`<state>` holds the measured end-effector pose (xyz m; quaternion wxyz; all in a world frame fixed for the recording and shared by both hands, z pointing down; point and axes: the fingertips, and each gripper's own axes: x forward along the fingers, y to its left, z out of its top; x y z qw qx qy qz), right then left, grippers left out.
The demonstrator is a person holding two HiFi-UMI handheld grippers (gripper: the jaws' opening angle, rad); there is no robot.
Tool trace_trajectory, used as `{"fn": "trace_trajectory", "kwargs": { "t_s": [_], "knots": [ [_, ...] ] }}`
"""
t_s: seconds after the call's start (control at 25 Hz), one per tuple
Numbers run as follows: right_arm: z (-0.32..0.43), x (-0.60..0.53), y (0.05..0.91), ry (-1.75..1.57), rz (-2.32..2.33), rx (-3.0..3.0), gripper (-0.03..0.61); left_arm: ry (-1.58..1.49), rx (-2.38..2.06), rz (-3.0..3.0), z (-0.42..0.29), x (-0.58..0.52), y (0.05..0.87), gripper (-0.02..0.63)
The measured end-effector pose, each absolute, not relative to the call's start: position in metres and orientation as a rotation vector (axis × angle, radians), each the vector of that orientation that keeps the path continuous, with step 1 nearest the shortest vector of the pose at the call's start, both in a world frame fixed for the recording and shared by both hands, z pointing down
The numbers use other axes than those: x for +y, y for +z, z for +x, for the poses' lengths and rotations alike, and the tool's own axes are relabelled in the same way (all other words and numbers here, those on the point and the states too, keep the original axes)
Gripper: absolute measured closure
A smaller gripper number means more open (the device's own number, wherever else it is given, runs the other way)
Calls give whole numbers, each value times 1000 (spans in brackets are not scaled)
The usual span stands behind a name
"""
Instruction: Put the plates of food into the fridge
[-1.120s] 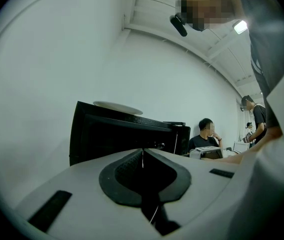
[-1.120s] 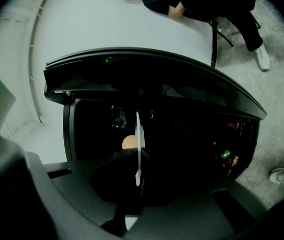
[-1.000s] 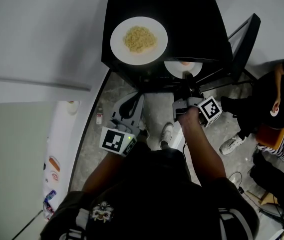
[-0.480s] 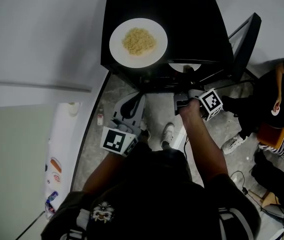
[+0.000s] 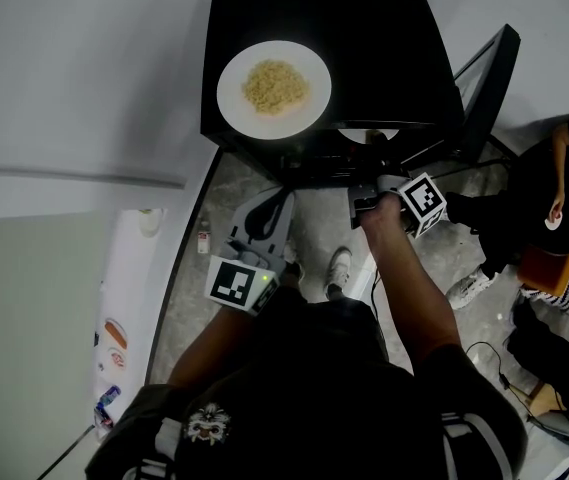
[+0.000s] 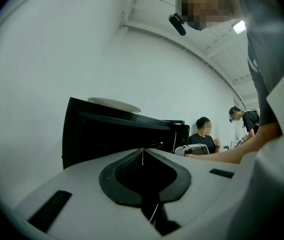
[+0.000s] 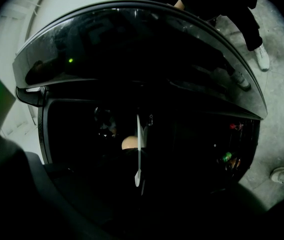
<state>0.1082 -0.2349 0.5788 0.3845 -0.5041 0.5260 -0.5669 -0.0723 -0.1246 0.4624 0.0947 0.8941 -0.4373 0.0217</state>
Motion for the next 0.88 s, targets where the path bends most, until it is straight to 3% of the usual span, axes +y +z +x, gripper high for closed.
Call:
{"fn": "trace_trajectory", "kwargs": {
  "t_s": [0.44,0.64,0.88],
  "knots": [
    [114,-232,579,-1414,-1347,1326,541,26,-1311,2613,-74,-120,457,591],
    [118,-223,575,-1387,-1397,1358,443,8,-1326,2615,-78,-117,454,591],
    [123,-192,536,-1190,-1505,1604,445,-12,-1338,2599,-75,-114,447,591]
  ]
}}
